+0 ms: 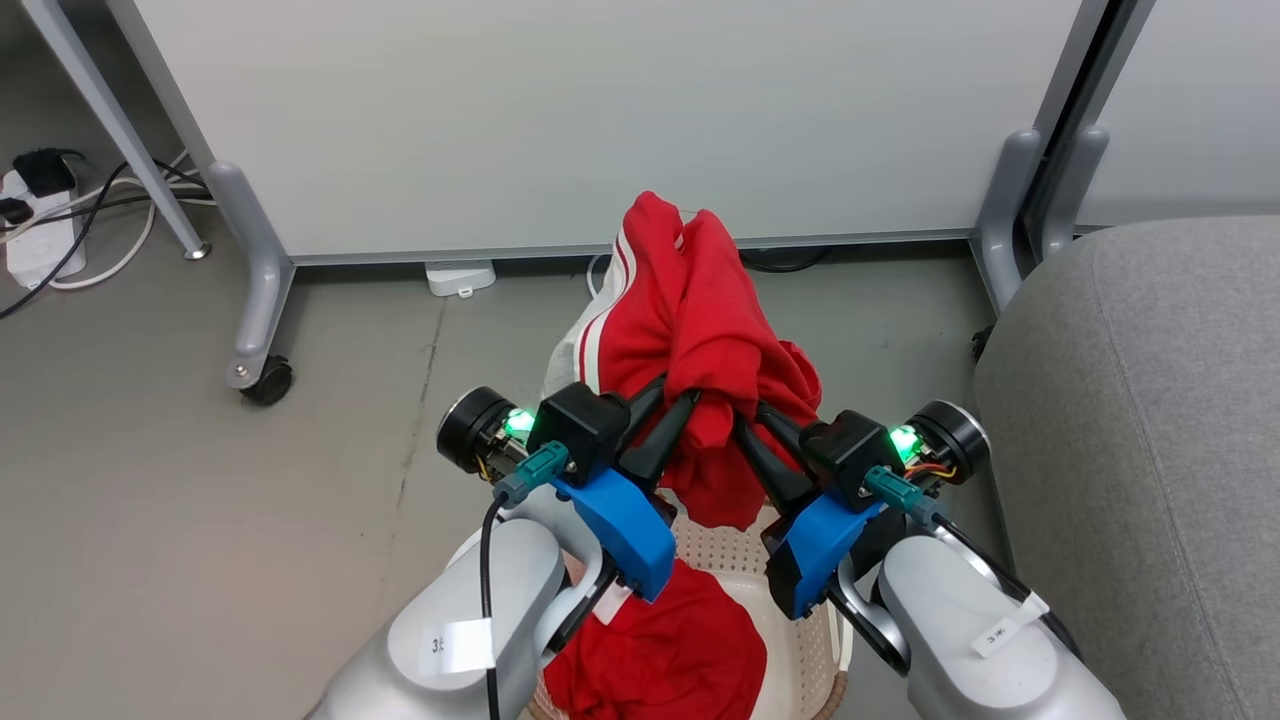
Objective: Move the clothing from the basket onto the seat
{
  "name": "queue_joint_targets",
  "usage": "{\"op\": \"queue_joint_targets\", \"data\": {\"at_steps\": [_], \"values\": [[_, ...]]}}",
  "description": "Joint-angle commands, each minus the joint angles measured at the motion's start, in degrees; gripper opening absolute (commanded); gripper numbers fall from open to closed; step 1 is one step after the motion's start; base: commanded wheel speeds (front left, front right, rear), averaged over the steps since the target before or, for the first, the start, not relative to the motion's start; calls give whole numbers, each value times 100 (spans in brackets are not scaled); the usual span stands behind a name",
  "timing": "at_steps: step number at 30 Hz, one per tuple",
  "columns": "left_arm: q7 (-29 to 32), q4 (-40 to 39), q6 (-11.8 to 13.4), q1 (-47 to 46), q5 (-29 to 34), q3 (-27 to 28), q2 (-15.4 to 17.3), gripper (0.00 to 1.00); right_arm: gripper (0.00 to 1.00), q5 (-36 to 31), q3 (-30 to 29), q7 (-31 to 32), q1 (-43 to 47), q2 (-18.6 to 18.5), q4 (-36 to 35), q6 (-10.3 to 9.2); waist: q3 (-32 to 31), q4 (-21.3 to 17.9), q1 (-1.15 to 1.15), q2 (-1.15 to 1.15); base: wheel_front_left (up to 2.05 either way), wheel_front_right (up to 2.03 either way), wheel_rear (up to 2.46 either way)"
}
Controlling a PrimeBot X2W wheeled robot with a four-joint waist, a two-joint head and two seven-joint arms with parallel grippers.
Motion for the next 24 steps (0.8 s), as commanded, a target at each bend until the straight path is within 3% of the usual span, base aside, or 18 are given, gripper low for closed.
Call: {"op": "queue_joint_targets", "data": {"at_steps": [1, 14, 15, 16, 24], "values": [[-29, 16, -49, -86, 16, -8, 1, 0, 0, 45, 13, -22, 1, 35, -39, 0, -12, -7, -1, 0, 0, 0, 0], [-28, 59, -33, -63, -29, 67, 88, 0, 0, 137, 48, -23, 134, 50, -149, 0, -70, -52, -1, 0, 0, 0, 0], [-28, 41, -21, -66, 2, 118, 83, 96, 0, 136, 45, -22, 140, 50, -150, 0, -69, -50, -1, 0, 0, 0, 0], [-28, 44, -3, -65, 49, 145, 80, 100, 0, 139, 38, -22, 145, 49, -153, 0, -70, -48, -1, 0, 0, 0, 0], [-28, -27, 3, 63, 316, 340, 61, 100, 0, 184, 1, -23, 193, 49, -202, 0, -84, -55, -1, 0, 0, 0, 0]]}}
